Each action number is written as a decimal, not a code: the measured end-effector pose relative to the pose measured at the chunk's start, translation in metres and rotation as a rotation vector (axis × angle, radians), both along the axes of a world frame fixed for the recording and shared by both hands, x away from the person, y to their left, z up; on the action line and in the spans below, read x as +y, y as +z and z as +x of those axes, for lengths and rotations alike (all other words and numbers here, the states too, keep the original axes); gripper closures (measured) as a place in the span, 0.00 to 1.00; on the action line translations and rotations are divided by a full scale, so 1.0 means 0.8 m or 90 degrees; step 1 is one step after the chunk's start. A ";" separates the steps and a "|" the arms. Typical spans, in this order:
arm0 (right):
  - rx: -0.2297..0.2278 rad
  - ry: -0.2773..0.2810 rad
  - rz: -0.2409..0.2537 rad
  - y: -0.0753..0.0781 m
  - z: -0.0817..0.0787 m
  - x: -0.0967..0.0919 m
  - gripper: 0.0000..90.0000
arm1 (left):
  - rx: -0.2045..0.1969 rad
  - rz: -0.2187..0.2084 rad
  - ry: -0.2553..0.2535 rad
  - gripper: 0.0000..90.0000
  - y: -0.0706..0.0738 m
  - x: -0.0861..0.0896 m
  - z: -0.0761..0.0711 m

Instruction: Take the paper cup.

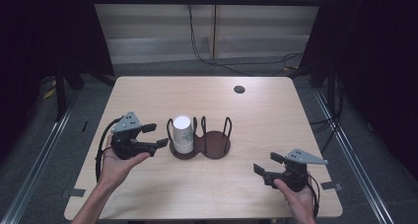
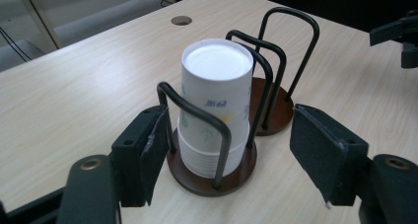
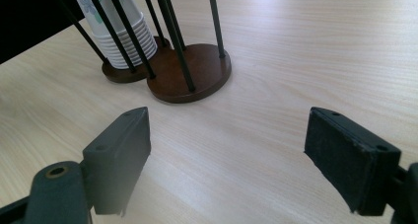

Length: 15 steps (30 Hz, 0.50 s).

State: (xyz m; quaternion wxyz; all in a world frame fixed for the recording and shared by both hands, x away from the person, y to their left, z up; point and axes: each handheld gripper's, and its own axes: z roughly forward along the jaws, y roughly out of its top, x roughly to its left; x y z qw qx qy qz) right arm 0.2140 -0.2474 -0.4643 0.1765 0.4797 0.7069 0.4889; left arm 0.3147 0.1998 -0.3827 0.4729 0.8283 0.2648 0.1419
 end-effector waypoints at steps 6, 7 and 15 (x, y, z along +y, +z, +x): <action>0.007 0.006 0.001 -0.001 0.001 0.000 0.19 | 0.002 0.021 -0.021 0.34 0.016 -0.012 0.007; 0.008 0.007 0.000 -0.001 0.001 0.001 0.18 | 0.001 0.033 -0.025 0.34 0.018 -0.016 0.009; 0.007 0.014 -0.007 0.000 0.003 0.004 0.18 | 0.011 0.065 -0.006 0.34 0.030 -0.036 0.028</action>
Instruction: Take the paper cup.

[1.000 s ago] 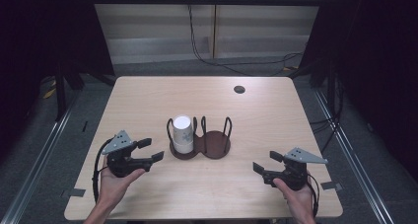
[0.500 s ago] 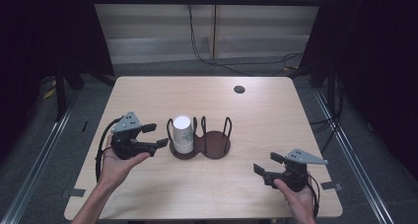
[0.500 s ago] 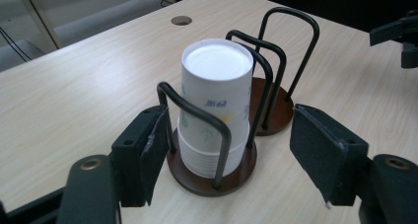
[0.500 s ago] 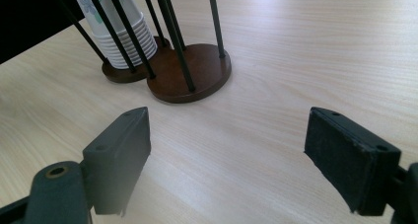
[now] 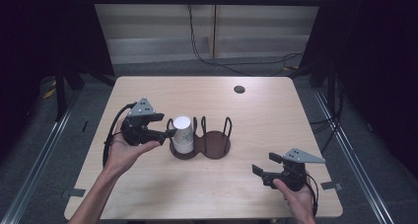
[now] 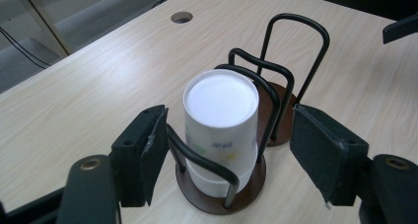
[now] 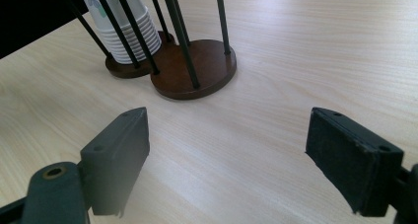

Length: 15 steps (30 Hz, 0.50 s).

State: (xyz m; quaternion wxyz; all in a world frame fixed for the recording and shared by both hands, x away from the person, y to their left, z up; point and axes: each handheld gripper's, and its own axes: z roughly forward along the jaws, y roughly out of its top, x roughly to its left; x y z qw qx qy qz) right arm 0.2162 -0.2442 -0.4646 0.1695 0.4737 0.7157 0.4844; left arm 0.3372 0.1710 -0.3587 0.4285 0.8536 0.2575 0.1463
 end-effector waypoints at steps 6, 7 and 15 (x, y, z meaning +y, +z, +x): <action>0.004 0.008 -0.003 -0.001 0.004 0.004 0.18 | 0.020 0.001 -0.008 0.37 0.013 -0.011 0.013; 0.005 0.009 -0.004 -0.001 0.005 0.004 0.18 | 0.019 0.014 -0.012 0.37 0.017 -0.011 0.017; 0.015 0.016 -0.010 -0.003 0.007 0.005 0.17 | 0.061 0.083 -0.053 0.37 0.025 -0.038 0.030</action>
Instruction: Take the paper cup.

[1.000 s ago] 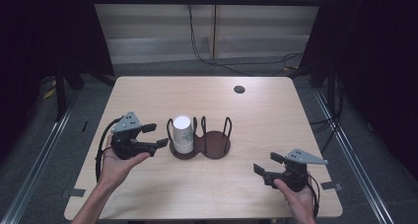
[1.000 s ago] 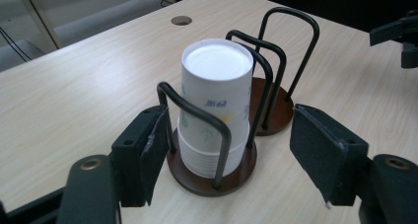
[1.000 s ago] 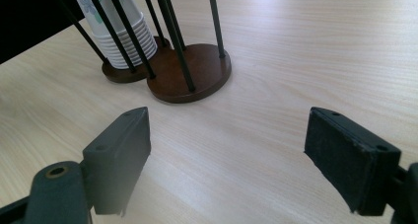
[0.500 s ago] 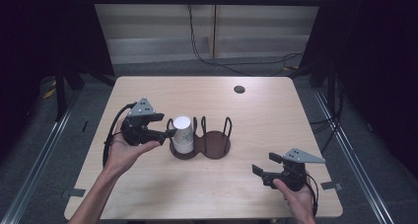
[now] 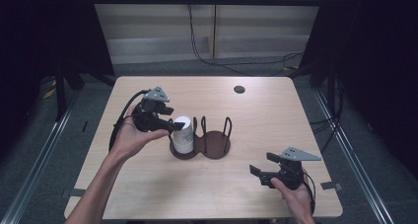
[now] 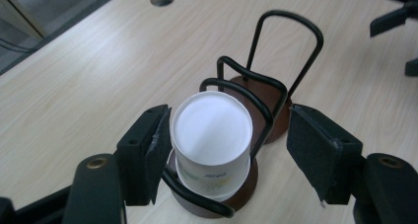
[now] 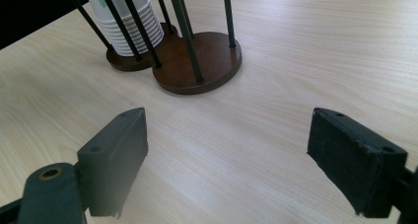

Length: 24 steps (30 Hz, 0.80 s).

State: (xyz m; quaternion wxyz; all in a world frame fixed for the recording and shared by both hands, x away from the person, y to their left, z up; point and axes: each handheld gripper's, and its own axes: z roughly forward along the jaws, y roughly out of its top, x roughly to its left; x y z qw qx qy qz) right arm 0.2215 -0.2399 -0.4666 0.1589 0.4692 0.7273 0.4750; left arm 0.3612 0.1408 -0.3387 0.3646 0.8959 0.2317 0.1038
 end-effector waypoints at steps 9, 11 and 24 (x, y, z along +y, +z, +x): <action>0.004 0.003 -0.001 0.000 0.000 0.001 0.17 | 0.026 0.071 -0.008 0.37 -0.004 -0.021 0.017; 0.004 0.002 -0.001 0.000 0.000 0.001 0.16 | 0.028 0.095 -0.004 0.35 -0.006 -0.027 0.019; 0.003 0.005 -0.002 0.000 -0.001 0.000 0.16 | 0.055 0.153 -0.009 0.31 -0.009 -0.040 0.039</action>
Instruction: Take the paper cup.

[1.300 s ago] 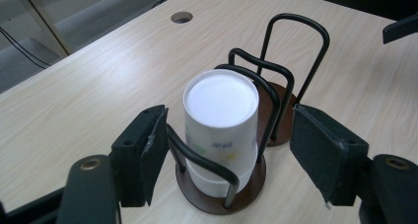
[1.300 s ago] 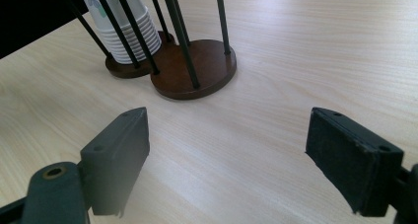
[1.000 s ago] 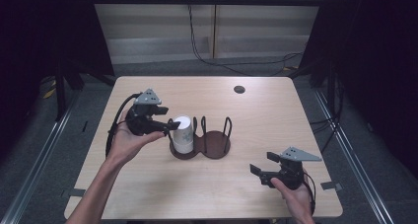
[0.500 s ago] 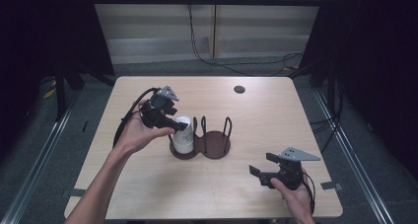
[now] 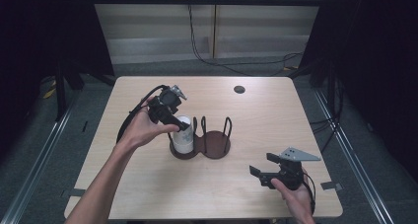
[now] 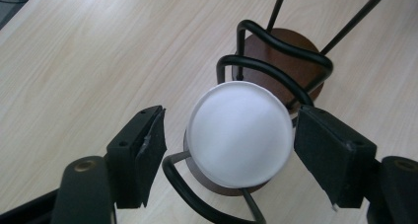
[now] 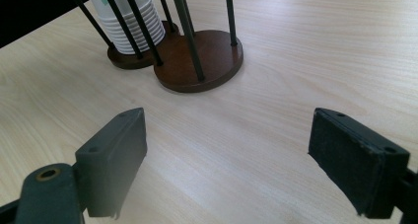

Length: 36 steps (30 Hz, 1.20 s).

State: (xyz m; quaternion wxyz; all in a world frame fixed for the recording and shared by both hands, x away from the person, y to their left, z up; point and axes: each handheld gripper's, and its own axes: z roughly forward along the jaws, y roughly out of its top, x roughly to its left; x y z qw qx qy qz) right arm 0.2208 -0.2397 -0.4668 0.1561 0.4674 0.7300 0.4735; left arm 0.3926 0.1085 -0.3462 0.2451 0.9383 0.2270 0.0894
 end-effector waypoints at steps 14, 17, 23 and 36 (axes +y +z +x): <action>0.002 -0.002 0.004 0.000 0.000 0.000 0.15 | 0.023 0.038 -0.016 0.27 -0.012 -0.010 0.006; 0.004 -0.004 0.004 0.000 0.000 0.000 0.15 | 0.033 0.042 -0.016 0.27 -0.015 -0.010 0.009; 0.004 -0.005 0.003 -0.001 0.001 0.000 0.15 | 0.039 0.056 -0.026 0.28 -0.020 -0.015 0.011; 0.013 -0.011 0.005 -0.002 0.001 0.000 0.15 | 0.045 0.064 -0.025 0.37 -0.026 -0.019 0.012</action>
